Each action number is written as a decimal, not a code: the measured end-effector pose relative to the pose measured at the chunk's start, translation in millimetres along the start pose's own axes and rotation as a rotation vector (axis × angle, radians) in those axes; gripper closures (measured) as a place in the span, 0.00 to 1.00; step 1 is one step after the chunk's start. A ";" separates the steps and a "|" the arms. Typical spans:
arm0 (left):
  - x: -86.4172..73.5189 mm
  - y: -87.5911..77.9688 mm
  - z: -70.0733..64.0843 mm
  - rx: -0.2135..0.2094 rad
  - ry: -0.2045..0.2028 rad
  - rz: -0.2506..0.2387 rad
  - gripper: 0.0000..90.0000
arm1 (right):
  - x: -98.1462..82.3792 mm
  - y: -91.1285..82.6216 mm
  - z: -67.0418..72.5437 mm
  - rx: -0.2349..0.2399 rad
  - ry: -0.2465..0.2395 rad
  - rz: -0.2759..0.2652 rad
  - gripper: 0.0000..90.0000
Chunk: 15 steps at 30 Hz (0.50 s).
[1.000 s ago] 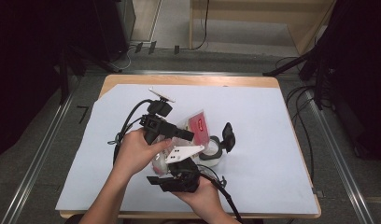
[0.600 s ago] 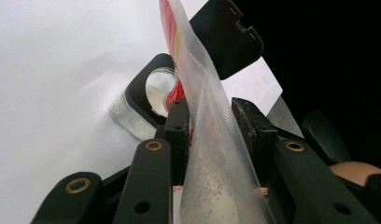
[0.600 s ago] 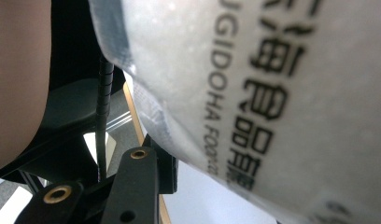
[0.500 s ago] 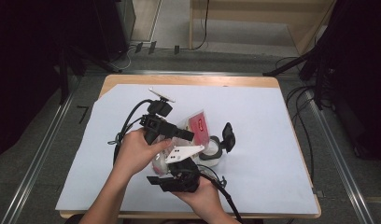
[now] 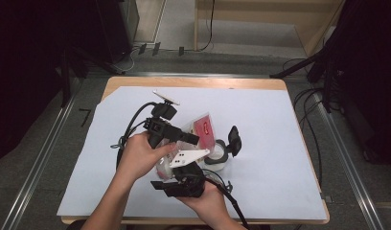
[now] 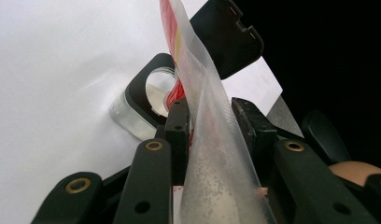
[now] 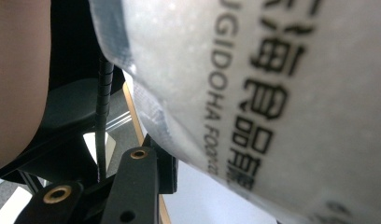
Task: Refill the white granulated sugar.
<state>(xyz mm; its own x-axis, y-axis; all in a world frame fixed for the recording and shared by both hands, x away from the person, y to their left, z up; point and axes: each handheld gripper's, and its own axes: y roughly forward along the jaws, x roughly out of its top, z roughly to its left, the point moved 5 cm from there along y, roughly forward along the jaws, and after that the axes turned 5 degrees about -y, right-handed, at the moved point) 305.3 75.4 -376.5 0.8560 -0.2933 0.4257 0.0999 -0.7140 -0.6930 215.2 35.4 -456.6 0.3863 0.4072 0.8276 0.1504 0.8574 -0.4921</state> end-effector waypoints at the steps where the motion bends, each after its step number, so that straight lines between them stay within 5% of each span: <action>1: 0.0 0.0 0.0 0.000 -0.001 0.000 0.78 | 0.0 -0.1 0.0 0.000 0.001 0.000 0.71; 15: 0.0 0.2 -0.5 -0.003 -0.005 0.001 0.77 | 0.2 -0.4 0.4 0.001 0.004 -0.001 0.71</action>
<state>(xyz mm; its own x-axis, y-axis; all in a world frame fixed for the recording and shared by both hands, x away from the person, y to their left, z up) 305.0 74.9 -376.3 0.8584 -0.2910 0.4225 0.0978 -0.7157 -0.6915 214.9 35.3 -456.1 0.3895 0.4054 0.8270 0.1497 0.8581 -0.4912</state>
